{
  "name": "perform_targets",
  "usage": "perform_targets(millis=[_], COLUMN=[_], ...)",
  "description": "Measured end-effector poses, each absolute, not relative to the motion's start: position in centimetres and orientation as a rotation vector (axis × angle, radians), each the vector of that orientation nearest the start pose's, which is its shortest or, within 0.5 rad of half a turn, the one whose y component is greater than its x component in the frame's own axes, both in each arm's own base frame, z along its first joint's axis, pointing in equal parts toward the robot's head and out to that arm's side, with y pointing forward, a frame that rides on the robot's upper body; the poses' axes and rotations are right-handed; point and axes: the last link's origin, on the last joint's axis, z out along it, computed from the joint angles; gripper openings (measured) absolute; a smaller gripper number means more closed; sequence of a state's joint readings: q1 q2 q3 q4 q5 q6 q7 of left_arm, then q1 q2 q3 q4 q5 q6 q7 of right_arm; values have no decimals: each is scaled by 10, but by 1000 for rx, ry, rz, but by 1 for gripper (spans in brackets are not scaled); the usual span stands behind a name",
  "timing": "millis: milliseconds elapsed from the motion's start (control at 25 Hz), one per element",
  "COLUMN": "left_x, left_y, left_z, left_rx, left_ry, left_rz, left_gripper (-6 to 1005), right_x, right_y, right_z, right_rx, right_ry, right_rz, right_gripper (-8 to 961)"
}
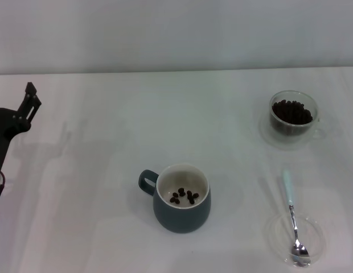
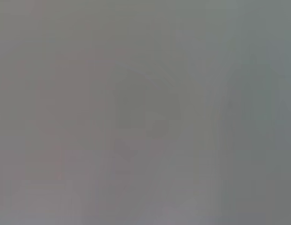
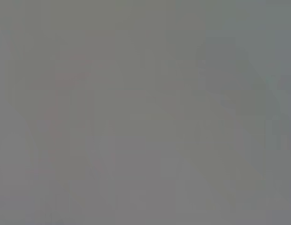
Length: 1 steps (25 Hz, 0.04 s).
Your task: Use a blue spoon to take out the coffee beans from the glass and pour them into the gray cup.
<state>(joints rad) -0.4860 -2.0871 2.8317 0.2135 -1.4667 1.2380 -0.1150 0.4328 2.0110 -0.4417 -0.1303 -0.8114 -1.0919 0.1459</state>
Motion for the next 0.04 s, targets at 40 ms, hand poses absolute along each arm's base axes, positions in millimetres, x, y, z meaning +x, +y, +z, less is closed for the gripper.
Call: perform_targets(millis=[40], left_x=[-307], left_y=[332], left_z=[-30], left_rx=[-1563], left_ry=[-584], left_rz=[-785], left_gripper=[883], right_x=[396], right_y=[335], right_z=[84], right_rx=[-1372], right_ry=[477], right_rz=[422], right_gripper=[874])
